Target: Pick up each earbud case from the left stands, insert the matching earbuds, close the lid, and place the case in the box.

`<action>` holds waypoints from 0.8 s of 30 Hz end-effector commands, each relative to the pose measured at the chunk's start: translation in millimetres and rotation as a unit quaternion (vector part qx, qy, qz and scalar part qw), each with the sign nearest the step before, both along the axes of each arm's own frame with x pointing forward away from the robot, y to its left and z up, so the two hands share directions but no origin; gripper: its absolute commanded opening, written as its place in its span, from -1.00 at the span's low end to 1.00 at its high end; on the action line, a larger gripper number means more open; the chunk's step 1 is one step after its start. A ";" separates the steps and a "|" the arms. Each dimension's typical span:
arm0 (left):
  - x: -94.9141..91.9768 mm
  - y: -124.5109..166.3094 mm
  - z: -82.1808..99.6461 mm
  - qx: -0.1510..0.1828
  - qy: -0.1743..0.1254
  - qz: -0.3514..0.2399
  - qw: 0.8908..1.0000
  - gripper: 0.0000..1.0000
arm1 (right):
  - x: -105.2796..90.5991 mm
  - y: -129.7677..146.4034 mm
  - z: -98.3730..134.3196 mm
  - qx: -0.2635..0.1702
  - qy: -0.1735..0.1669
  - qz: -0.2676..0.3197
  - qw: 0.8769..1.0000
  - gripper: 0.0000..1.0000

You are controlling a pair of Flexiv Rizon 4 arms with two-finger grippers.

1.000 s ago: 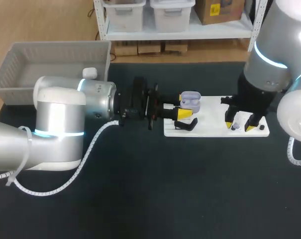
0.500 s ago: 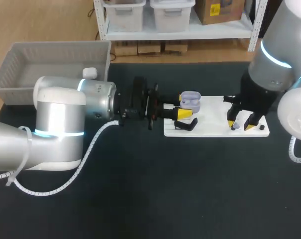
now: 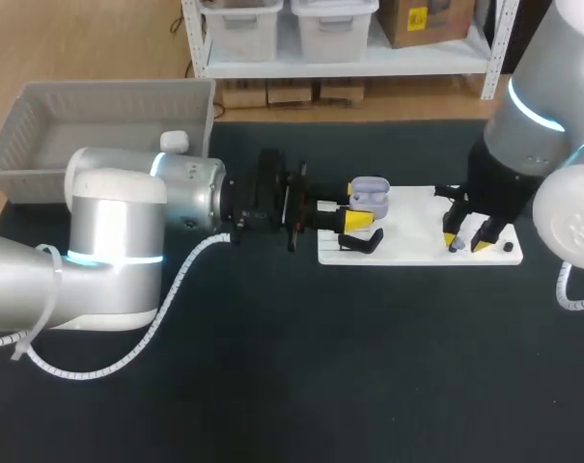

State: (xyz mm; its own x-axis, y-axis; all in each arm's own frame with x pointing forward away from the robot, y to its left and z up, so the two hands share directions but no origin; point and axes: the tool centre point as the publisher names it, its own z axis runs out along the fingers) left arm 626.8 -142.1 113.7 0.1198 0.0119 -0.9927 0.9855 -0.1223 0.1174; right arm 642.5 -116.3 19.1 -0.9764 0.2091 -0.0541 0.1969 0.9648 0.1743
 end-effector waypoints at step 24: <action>-0.6 -0.5 0.2 0.000 0.000 0.002 1.000 -1.00 | 4.0 -2.0 -9.5 0.018 0.011 -0.008 1.000 -1.00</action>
State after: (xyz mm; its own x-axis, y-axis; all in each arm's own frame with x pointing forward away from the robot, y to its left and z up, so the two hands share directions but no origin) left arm 626.8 -142.1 113.7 0.1198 0.0119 -0.9927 0.9855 -0.1223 0.1174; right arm 645.3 -117.9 9.7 -0.9733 0.2280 -0.0282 0.2177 0.9546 0.2032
